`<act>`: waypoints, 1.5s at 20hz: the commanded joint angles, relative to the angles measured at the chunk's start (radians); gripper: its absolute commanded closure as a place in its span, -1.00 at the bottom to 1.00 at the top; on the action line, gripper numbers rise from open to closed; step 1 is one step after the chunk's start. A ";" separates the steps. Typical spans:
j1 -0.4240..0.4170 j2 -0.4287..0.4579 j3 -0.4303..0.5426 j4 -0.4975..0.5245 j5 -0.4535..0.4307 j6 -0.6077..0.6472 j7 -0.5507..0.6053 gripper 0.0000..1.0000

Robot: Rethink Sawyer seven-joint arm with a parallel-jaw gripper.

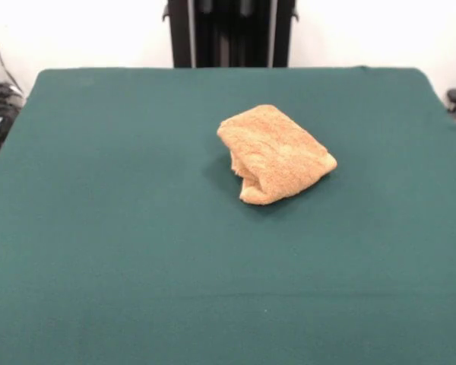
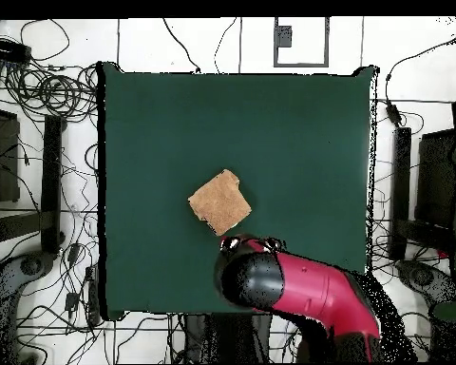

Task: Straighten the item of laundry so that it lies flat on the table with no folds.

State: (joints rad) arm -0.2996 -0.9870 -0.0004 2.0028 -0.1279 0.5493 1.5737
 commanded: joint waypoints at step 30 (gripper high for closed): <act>0.044 0.452 0.130 -0.336 -0.083 -0.116 0.140 -1.00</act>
State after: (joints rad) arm -0.2093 -0.5684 0.0033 1.6208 -0.2873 0.4862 1.5737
